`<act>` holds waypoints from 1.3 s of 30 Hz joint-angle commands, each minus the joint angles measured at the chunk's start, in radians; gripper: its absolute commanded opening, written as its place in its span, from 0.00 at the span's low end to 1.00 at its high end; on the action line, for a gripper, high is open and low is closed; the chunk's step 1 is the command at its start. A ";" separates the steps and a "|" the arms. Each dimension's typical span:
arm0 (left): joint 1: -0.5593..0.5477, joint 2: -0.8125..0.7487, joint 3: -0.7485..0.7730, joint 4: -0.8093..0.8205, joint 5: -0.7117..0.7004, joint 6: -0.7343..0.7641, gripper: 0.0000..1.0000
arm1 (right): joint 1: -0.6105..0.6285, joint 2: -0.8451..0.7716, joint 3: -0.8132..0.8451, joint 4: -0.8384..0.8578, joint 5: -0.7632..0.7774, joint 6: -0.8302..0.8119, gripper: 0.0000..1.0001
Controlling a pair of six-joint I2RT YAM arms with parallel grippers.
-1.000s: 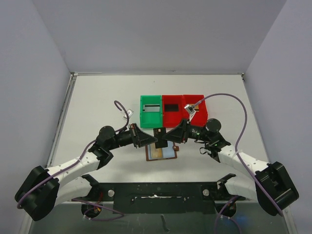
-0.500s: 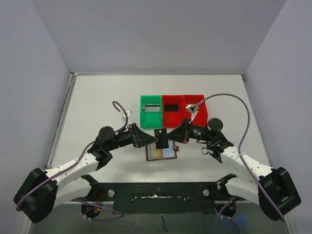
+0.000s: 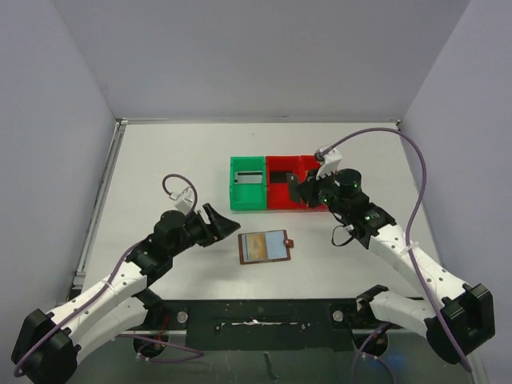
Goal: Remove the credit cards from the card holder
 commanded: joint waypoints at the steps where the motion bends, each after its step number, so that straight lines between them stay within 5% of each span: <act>1: 0.011 -0.036 0.060 -0.142 -0.108 0.053 0.71 | 0.077 0.097 0.122 -0.051 0.354 -0.428 0.00; 5: 0.016 -0.037 0.087 -0.194 -0.123 0.089 0.72 | 0.148 0.238 0.173 -0.022 0.558 -0.734 0.00; 10: 0.024 -0.036 0.111 -0.253 -0.138 0.132 0.71 | 0.131 0.389 0.259 -0.042 0.504 -0.901 0.00; 21: 0.048 -0.047 0.096 -0.243 -0.129 0.166 0.71 | 0.000 0.460 0.299 0.025 0.083 -1.040 0.00; 39: 0.115 -0.025 0.100 -0.218 -0.090 0.193 0.71 | -0.047 0.621 0.451 -0.082 -0.077 -1.191 0.00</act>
